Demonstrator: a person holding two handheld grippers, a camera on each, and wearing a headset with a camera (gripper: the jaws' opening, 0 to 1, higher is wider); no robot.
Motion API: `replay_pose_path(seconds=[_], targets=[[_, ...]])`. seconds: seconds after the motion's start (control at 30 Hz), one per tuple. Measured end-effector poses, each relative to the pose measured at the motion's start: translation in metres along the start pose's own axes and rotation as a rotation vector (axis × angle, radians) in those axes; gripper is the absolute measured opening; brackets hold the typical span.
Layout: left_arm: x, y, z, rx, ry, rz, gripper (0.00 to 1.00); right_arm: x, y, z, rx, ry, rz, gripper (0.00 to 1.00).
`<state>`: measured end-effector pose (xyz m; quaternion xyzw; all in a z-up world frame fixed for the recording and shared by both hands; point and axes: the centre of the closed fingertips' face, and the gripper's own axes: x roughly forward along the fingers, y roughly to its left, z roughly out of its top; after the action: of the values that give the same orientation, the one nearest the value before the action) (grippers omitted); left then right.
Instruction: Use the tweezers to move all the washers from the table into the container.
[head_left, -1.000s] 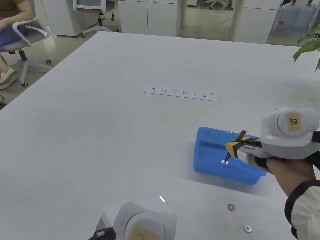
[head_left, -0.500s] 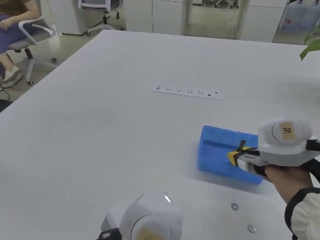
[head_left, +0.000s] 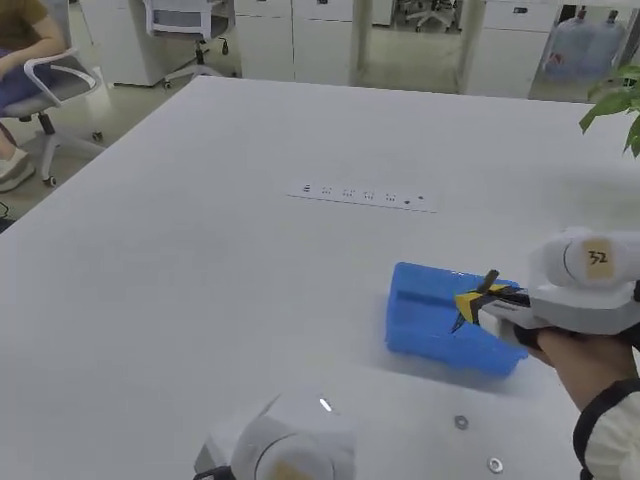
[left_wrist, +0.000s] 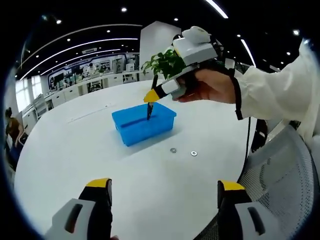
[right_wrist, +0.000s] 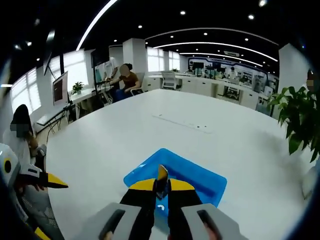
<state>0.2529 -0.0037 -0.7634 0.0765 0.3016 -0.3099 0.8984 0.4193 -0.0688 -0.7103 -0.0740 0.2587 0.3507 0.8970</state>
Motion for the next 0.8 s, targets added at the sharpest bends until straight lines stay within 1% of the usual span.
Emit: replay_pose_path(seconds=[0.1,0.17,0.33,0.43,0.5,0.53,0.67,0.8], targets=[[0.0,0.001,0.0,-0.006,0.002,0.0,0.88,-0.016,0.003,0.006,0.009,-0.037,-0.004,0.04],[0.0,0.002,-0.001,0.0,0.004,0.006,0.88,-0.021,0.001,0.005,0.015,-0.043,-0.006,0.04],[-0.001,0.002,0.0,0.003,-0.001,0.01,0.88,-0.033,0.008,-0.004,0.033,-0.039,0.002,0.04],[-0.002,0.004,0.0,0.003,-0.003,0.014,0.87,-0.037,0.012,-0.015,0.054,-0.027,0.008,0.04],[-0.002,0.003,0.0,-0.002,-0.003,0.012,0.88,-0.037,0.014,-0.028,0.057,-0.007,0.003,0.04],[-0.002,0.003,0.0,-0.001,-0.004,0.012,0.88,-0.037,0.016,-0.036,0.064,0.012,0.004,0.04],[-0.001,0.003,-0.001,0.004,0.001,0.012,0.88,-0.035,0.021,-0.056,0.089,0.048,0.013,0.05],[-0.001,0.003,-0.002,0.004,0.008,0.013,0.87,-0.033,0.028,-0.068,0.103,0.063,0.025,0.05]])
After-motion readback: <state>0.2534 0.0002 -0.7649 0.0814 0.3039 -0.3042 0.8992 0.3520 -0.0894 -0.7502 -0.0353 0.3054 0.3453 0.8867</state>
